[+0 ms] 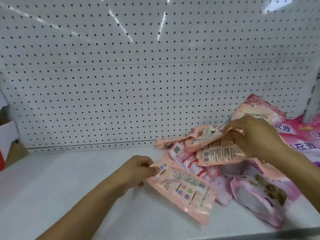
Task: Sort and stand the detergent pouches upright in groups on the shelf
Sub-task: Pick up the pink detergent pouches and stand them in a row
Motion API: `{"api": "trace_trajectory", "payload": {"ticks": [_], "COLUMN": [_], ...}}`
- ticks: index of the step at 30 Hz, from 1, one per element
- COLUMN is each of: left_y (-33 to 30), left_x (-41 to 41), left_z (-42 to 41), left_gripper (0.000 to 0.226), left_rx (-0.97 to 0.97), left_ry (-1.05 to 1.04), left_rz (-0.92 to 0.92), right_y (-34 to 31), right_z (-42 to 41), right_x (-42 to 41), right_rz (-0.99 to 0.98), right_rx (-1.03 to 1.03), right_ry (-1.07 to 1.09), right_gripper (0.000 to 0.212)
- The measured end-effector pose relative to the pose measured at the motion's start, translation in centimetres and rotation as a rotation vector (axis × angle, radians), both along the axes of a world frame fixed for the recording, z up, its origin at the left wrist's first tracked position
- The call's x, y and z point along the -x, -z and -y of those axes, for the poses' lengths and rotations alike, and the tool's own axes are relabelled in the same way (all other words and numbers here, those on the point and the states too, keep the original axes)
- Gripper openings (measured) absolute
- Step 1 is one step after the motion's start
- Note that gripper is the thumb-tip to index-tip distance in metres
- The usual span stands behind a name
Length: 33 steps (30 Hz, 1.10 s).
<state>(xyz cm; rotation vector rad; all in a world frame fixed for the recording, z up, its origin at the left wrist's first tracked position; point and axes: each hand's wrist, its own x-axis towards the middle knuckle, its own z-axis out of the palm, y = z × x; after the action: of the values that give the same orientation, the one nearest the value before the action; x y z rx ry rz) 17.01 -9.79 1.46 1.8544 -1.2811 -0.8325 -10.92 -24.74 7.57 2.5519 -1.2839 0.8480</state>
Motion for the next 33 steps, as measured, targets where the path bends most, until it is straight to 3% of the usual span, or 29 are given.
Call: {"api": "trace_trajectory", "payload": {"ticks": [3, 6, 9, 12, 16, 20, 22, 24, 26, 29, 33], "left_y": [-3.4, -5.8, -6.7, -6.6, -6.1, -5.8, -5.6, -5.5, -5.4, -4.4, -3.1], "left_x": [-2.1, -5.0, -8.0, -10.7, -13.7, -15.1, -14.5, -12.3, -9.2, -6.0, -6.6], "left_z": [-0.5, 0.3, 2.1, 4.6, 7.2, 7.8, 7.0, 5.4, 3.8, 3.4, 4.0], "left_gripper": [0.018, 0.016, 0.015, 0.016, 0.013, 0.013, 0.027, 0.038, 0.038, 0.038, 0.029], "left_rx": [0.249, 0.437, 0.446, 0.374, 0.274, 0.245, 0.363, 0.616, 0.770, 0.602, 0.628], "left_ry": [-0.092, -0.173, -0.287, -0.419, -0.550, -0.548, -0.587, -0.648, -0.448, -0.139, -0.344], "left_rz": [-0.115, 0.094, 0.400, 0.581, 0.647, 0.591, 0.637, 0.681, 0.456, 0.013, -0.059], "right_y": [-0.9, -2.1, -3.4, -4.8, -6.2, -6.5, -6.2, -5.8, -5.1, -3.8, -3.0], "right_z": [1.0, 1.8, 1.7, 1.0, 0.0, -0.4, -0.6, -0.8, -0.7, -0.1, 1.0], "right_x": [-0.3, -0.9, -1.8, -3.0, -6.1, -11.6, -14.8, -17.8, -20.4, -22.7, -21.4], "right_rz": [0.118, 0.176, 0.221, 0.271, 0.217, 0.167, 0.092, 0.021, -0.006, -0.009, -0.091], "right_rx": [-0.014, -0.058, -0.089, -0.179, -0.240, -0.246, -0.203, -0.182, -0.181, -0.247, -0.387], "right_ry": [-0.063, -0.131, -0.235, -0.344, -0.464, -0.561, -0.607, -0.652, -0.710, -0.761, -0.772], "right_gripper": [0.010, 0.019, 0.028, 0.029, 0.024, 0.018, 0.020, 0.019, 0.015, 0.014, 0.015]}}
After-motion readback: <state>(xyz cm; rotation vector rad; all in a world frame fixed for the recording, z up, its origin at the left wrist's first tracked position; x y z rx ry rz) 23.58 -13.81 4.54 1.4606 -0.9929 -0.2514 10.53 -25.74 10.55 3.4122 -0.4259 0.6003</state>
